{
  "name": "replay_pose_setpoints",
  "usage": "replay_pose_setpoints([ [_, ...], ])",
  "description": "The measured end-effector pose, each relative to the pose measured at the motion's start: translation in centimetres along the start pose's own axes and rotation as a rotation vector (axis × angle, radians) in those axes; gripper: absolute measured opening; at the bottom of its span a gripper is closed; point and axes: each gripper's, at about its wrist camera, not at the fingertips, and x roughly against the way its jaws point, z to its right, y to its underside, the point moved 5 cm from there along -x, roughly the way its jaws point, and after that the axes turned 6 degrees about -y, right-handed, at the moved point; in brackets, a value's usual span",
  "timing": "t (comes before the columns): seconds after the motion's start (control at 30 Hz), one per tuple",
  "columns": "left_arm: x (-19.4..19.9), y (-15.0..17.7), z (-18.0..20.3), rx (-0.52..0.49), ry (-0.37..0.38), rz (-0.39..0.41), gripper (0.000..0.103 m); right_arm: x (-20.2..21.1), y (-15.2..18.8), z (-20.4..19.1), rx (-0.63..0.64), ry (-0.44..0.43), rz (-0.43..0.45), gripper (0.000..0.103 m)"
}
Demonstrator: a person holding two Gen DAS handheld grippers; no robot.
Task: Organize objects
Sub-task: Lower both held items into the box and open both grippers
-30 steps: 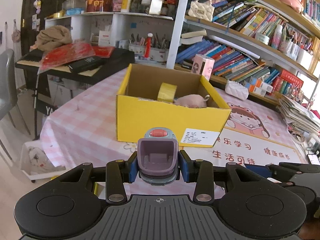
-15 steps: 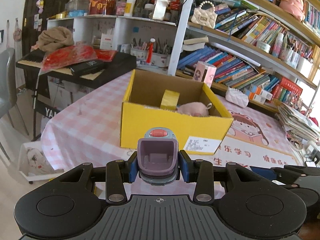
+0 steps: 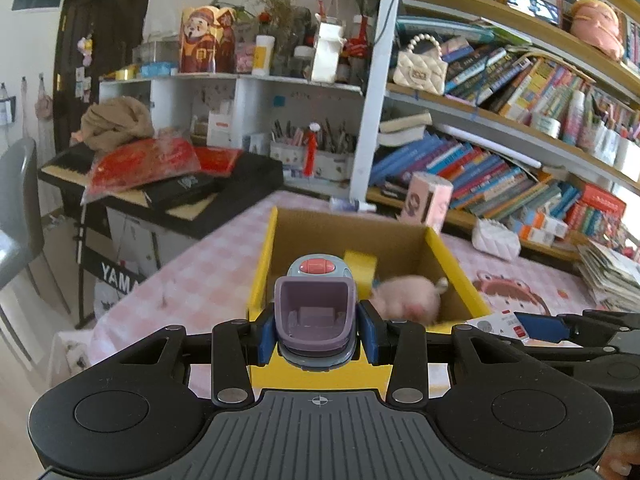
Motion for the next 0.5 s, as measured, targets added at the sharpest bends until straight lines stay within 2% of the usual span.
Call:
replay_pose_setpoints([
  [0.2,-3.7,-2.0,0.2,0.061,-0.030,-0.016,0.039,-3.8,-3.0,1.0,0.078,-0.025,0.021,0.051],
  [0.5,-8.9,-2.1,2.0,0.048,-0.066,-0.085,0.039,-10.7,-4.0,2.6,0.175,-0.056,-0.075,0.051],
])
